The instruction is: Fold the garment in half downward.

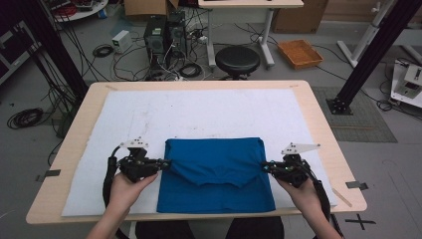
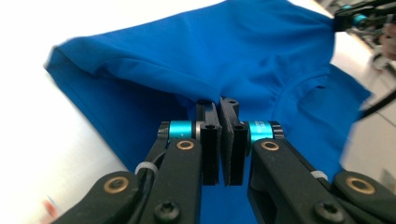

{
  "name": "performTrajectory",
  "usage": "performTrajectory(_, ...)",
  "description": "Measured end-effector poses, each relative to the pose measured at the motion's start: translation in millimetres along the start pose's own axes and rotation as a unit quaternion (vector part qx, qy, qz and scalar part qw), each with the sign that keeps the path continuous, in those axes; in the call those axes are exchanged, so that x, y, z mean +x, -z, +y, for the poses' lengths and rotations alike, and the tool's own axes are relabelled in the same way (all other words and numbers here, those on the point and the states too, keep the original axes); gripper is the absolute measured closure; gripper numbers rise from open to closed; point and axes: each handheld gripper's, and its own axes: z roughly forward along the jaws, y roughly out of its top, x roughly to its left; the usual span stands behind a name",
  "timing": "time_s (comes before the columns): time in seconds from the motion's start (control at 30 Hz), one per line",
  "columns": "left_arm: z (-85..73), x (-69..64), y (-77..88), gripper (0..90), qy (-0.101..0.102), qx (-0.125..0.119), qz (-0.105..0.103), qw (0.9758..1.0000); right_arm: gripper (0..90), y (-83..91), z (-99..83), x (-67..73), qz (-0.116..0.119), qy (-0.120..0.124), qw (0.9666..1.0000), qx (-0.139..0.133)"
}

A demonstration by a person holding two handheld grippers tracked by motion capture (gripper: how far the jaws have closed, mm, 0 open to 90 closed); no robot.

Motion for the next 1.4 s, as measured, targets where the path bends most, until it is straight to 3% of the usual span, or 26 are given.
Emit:
performTrajectory(0.17, -17.6, -13.7, 14.8, 87.2, 0.007, 0.009, -0.024, 0.9996, 87.6, 13.9, -12.6, 17.2, 0.016, 0.007, 0.9998, 0.005)
performTrajectory(0.33, -35.1, -22.9, 19.7, 87.1, 0.008, 0.025, -0.029, 0.9992, 87.6, 24.0, -26.4, 29.5, 0.021, 0.015, 0.9996, 0.01)
performTrajectory(0.7, -55.1, -30.5, 9.1, 85.6, -0.017, 0.066, 0.005, 0.9977, 86.9, 26.4, -51.9, 42.7, 0.002, 0.028, 0.9991, 0.031)
performTrajectory(0.77, -56.6, -30.4, 7.8, 82.5, -0.022, 0.074, 0.016, 0.9969, 85.0, 24.7, -53.5, 41.0, -0.001, 0.029, 0.999, 0.033)
performTrajectory(0.87, -57.3, -30.1, 7.8, 73.2, -0.022, 0.078, 0.032, 0.9962, 73.9, 23.8, -53.2, 37.4, -0.011, 0.026, 0.9992, 0.029)
performTrajectory(1.0, -49.1, -27.7, 11.2, 62.4, -0.023, 0.062, 0.054, 0.9964, 61.7, 26.3, -45.6, 30.1, -0.038, 0.021, 0.999, 0.013)
performTrajectory(1.17, -24.0, -11.6, 8.2, 57.7, -0.024, 0.025, 0.095, 0.9949, 55.7, 23.5, -26.1, 5.8, -0.075, -0.002, 0.9968, -0.025)
performTrajectory(1.4, 14.7, 25.3, -17.8, 54.5, -0.025, -0.019, 0.15, 0.9882, 53.8, -1.2, 2.6, -30.4, -0.098, -0.037, 0.9931, -0.052)
